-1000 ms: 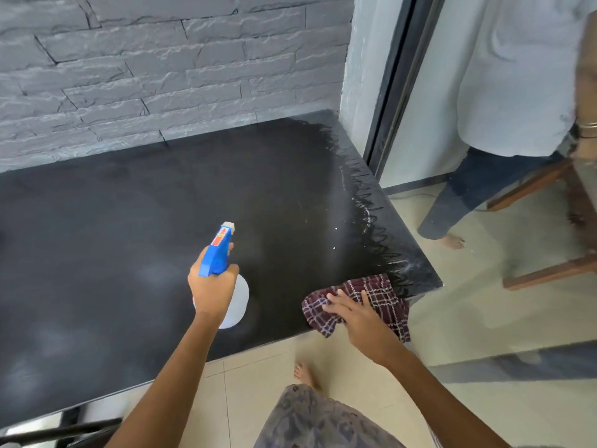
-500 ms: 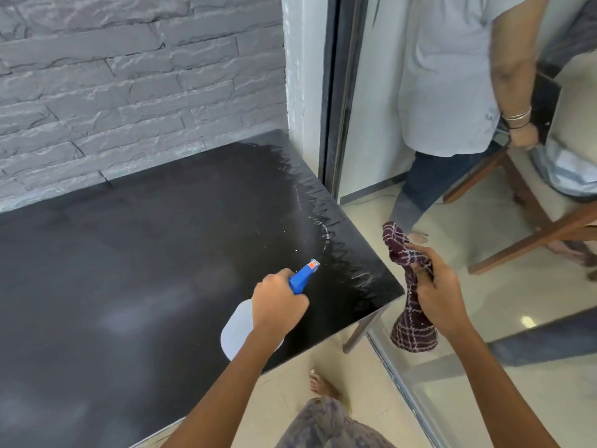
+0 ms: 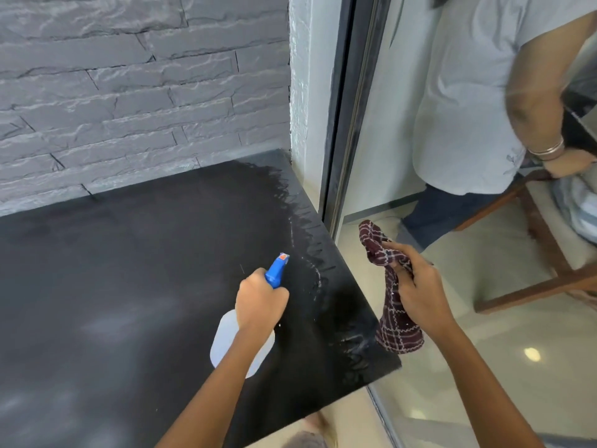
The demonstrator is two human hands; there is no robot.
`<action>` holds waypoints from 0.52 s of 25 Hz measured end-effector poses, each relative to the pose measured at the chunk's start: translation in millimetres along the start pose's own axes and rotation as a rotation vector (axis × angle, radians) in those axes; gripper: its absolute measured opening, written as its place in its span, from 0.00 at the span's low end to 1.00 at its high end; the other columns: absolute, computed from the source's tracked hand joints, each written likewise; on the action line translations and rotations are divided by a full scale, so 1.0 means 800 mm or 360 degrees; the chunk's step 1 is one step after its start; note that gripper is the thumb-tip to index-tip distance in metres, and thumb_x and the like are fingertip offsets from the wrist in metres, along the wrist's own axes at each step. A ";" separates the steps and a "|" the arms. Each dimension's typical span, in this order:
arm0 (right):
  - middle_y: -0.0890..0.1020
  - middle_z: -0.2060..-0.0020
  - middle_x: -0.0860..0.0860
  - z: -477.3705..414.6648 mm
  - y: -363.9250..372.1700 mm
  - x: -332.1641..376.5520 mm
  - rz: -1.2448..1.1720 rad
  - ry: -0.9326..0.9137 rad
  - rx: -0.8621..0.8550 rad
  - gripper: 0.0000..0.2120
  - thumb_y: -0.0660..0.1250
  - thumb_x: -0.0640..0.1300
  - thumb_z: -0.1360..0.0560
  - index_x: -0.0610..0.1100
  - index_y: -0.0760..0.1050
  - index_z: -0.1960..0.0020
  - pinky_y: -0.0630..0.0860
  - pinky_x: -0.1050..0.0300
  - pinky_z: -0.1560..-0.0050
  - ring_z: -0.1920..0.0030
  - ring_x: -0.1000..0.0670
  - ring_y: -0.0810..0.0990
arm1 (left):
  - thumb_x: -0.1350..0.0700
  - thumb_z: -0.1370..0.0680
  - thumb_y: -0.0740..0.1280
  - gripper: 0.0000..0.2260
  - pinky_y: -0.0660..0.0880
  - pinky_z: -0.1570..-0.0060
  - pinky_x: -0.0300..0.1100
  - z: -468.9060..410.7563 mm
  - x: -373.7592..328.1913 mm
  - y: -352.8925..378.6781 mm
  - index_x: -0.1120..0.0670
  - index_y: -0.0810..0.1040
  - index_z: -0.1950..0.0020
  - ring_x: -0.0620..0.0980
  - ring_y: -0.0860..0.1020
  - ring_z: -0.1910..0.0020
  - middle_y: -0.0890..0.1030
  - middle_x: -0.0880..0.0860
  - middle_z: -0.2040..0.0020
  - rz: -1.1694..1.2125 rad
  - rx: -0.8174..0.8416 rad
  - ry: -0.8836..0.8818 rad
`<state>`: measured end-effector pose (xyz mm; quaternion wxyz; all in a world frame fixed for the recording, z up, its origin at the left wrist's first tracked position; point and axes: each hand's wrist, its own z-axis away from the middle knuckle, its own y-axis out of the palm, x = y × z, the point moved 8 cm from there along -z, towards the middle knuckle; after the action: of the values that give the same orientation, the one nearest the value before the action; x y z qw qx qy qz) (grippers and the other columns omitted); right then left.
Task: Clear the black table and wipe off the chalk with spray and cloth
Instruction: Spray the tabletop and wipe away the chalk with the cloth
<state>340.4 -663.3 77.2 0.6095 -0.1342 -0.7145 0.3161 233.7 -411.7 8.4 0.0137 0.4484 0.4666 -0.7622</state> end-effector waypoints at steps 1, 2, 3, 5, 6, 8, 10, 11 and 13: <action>0.77 0.39 0.48 -0.014 0.001 0.005 -0.0019 -0.0022 0.0016 0.16 0.58 0.36 0.21 0.43 0.71 0.35 0.66 0.61 0.40 0.40 0.49 0.74 | 0.65 0.34 0.63 0.05 0.65 0.73 0.38 -0.016 -0.005 -0.005 0.56 0.70 0.62 0.50 0.71 0.71 0.71 0.51 0.70 0.0032 -0.0045 -0.0020; 0.77 0.38 0.48 -0.029 0.003 0.011 -0.0035 -0.0043 0.0029 0.16 0.58 0.36 0.21 0.43 0.71 0.35 0.66 0.61 0.39 0.39 0.48 0.74 | 0.65 0.33 0.63 0.05 0.65 0.72 0.38 -0.032 -0.012 -0.011 0.56 0.70 0.62 0.51 0.71 0.71 0.71 0.50 0.71 0.0051 -0.0085 -0.0039; 0.76 0.38 0.48 -0.043 0.005 0.018 -0.0037 -0.0065 0.0039 0.16 0.58 0.36 0.21 0.43 0.70 0.34 0.66 0.60 0.38 0.38 0.48 0.74 | 0.65 0.33 0.63 0.05 0.66 0.71 0.39 -0.049 -0.018 -0.016 0.56 0.70 0.62 0.52 0.72 0.70 0.71 0.50 0.71 0.0056 -0.0118 -0.0058; 0.76 0.38 0.48 -0.070 0.010 0.031 -0.0030 -0.0104 0.0051 0.16 0.58 0.36 0.21 0.43 0.70 0.34 0.66 0.55 0.35 0.38 0.48 0.73 | 0.64 0.33 0.64 0.04 0.67 0.69 0.39 -0.079 -0.028 -0.023 0.56 0.70 0.62 0.52 0.72 0.70 0.71 0.51 0.70 0.0036 -0.0158 -0.0111; 0.77 0.38 0.48 -0.082 0.013 0.037 -0.0041 -0.0128 0.0055 0.16 0.58 0.36 0.21 0.44 0.71 0.34 0.66 0.55 0.34 0.38 0.48 0.74 | 0.63 0.33 0.65 0.05 0.67 0.69 0.39 -0.091 -0.031 -0.025 0.56 0.70 0.61 0.51 0.72 0.70 0.71 0.50 0.70 0.0027 -0.0172 -0.0137; 0.77 0.38 0.49 -0.101 0.018 0.048 -0.0082 -0.0178 0.0063 0.16 0.58 0.35 0.21 0.44 0.71 0.35 0.66 0.58 0.35 0.38 0.50 0.74 | 0.62 0.32 0.66 0.05 0.68 0.69 0.39 -0.111 -0.034 -0.027 0.56 0.70 0.61 0.50 0.72 0.71 0.71 0.50 0.71 0.0023 -0.0194 -0.0182; 0.77 0.39 0.48 -0.119 0.023 0.054 -0.0095 -0.0183 0.0073 0.16 0.59 0.35 0.22 0.44 0.71 0.35 0.67 0.57 0.35 0.39 0.49 0.74 | 0.62 0.32 0.66 0.06 0.69 0.67 0.40 -0.131 -0.036 -0.030 0.56 0.69 0.62 0.52 0.73 0.69 0.71 0.51 0.71 0.0036 -0.0217 -0.0228; 0.77 0.39 0.48 -0.129 0.026 0.055 -0.0094 -0.0177 0.0078 0.16 0.59 0.35 0.21 0.44 0.71 0.35 0.68 0.55 0.35 0.39 0.49 0.74 | 0.62 0.31 0.66 0.06 0.70 0.66 0.41 -0.142 -0.038 -0.032 0.55 0.69 0.62 0.52 0.74 0.68 0.71 0.51 0.70 0.0055 -0.0231 -0.0242; 0.77 0.39 0.47 -0.146 0.034 0.057 -0.0095 -0.0166 0.0103 0.16 0.58 0.36 0.21 0.45 0.70 0.35 0.68 0.55 0.35 0.39 0.48 0.75 | 0.62 0.31 0.66 0.06 0.70 0.65 0.41 -0.166 -0.043 -0.035 0.55 0.69 0.60 0.51 0.73 0.69 0.71 0.50 0.69 0.0114 -0.0255 -0.0259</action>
<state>437.0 -582.8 102.8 0.5846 -0.0764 -0.7384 0.3274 331.2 -314.0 30.5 0.1146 0.3989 0.5069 -0.7555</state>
